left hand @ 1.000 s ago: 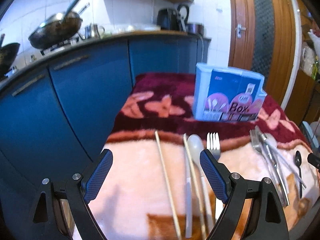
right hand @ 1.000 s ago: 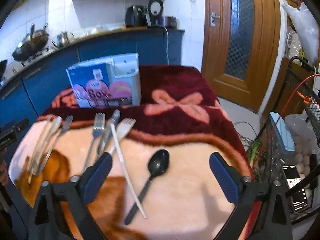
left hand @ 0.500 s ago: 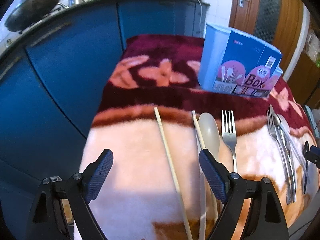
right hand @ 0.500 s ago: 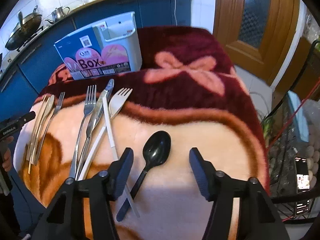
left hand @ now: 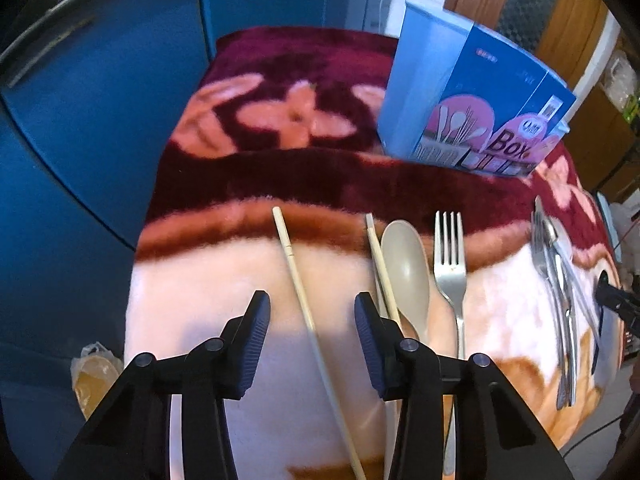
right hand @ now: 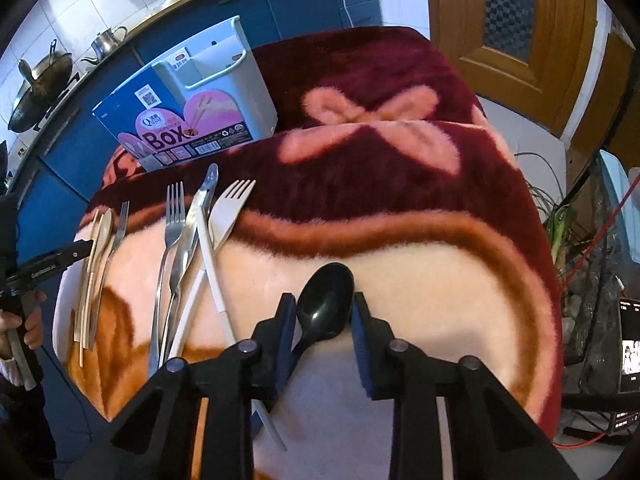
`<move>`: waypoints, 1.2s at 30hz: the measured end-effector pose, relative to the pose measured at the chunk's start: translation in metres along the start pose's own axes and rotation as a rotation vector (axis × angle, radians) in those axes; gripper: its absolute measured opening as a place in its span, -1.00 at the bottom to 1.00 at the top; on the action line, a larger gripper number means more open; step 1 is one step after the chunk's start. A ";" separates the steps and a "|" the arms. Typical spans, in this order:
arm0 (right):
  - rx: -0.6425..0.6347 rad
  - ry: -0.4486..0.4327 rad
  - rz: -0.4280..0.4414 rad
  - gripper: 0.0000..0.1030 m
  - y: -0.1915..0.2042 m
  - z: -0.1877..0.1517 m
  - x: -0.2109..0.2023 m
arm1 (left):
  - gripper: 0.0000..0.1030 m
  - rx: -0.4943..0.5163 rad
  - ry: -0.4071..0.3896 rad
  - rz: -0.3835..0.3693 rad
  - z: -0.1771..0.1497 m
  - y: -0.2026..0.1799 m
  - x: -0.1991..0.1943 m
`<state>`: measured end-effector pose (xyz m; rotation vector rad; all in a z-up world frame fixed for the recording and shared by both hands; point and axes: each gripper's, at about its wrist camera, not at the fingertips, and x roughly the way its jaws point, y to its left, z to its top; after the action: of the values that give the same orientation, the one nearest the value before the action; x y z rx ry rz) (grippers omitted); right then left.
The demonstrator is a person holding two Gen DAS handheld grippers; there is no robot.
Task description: Organize utensils
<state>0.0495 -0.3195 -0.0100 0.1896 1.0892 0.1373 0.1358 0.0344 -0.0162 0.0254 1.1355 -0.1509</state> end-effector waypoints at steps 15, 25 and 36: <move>-0.092 -0.161 0.009 -0.51 0.020 0.000 -0.018 | -0.92 -0.099 -0.071 -0.121 -0.001 0.020 -0.012; -0.151 -0.368 -0.022 -0.85 0.040 -0.007 -0.045 | -0.92 -0.072 -0.355 -0.173 -0.016 0.005 -0.070; -0.154 -0.516 0.036 -0.85 0.051 -0.007 -0.062 | -0.92 -0.022 -0.637 -0.180 -0.006 -0.027 -0.119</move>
<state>0.0137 -0.2821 0.0521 0.0975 0.5584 0.1917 0.0776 0.0206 0.0909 -0.1368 0.5015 -0.2833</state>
